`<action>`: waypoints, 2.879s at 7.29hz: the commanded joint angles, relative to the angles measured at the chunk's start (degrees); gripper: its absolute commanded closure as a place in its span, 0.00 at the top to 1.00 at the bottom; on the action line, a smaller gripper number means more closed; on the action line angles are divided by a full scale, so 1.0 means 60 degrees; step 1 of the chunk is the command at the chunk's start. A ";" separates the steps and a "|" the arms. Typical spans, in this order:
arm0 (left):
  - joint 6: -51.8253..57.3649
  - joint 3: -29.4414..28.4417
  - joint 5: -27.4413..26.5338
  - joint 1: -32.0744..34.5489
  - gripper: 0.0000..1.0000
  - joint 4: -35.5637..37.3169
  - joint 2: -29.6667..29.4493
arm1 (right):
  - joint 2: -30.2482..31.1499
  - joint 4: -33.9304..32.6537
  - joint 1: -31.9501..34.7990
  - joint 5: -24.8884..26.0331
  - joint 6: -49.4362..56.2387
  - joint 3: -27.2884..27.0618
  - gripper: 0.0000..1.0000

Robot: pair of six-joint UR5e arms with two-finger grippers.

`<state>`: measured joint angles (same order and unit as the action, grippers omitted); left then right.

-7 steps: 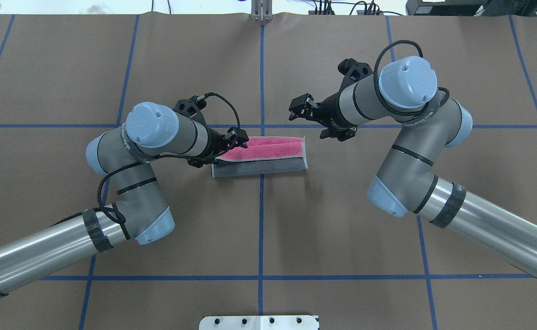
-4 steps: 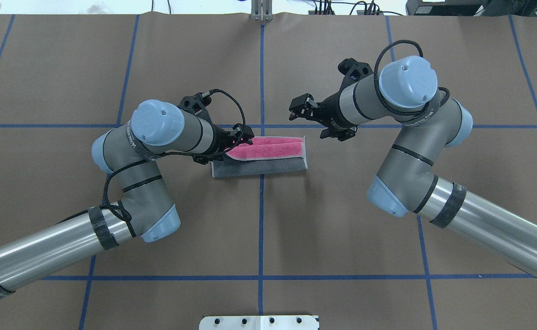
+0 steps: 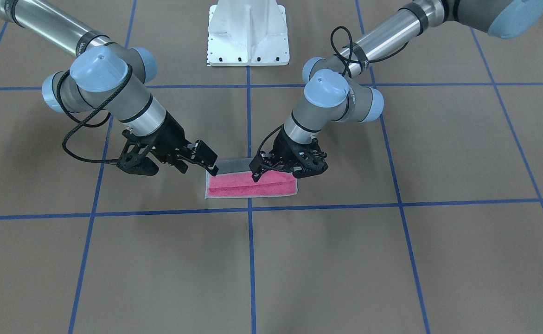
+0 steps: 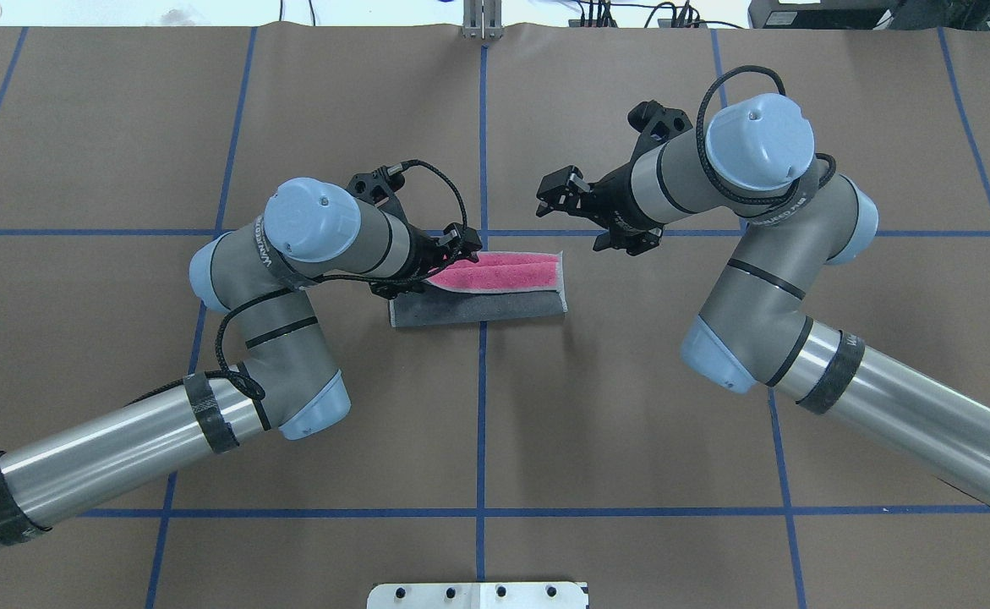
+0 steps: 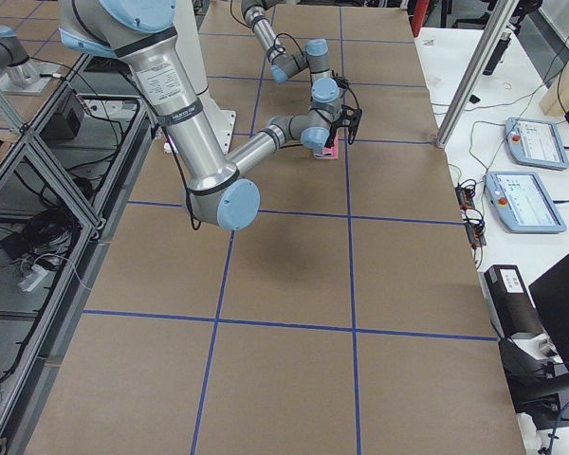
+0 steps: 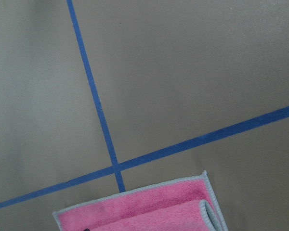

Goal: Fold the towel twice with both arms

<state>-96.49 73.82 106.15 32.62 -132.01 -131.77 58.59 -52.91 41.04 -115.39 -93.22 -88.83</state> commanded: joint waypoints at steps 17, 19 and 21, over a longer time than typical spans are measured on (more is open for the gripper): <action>0.0711 -0.1259 -0.0319 0.0655 1.00 0.0102 -0.1446 | 0.0312 0.0421 0.0588 -0.0794 0.0449 0.0083 0.99; 0.1038 -0.1243 0.1123 0.1370 1.00 0.0131 -0.1388 | 0.0358 0.0776 0.0004 -0.0328 0.0449 0.0200 0.99; 0.1038 -0.1200 0.1527 0.1652 1.00 0.0117 -0.1373 | 0.0313 0.0747 -0.0685 0.0581 0.0434 0.0200 0.99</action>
<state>-90.40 66.49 113.64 41.46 -131.29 -140.07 60.56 -48.42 39.16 -114.43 -90.62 -87.68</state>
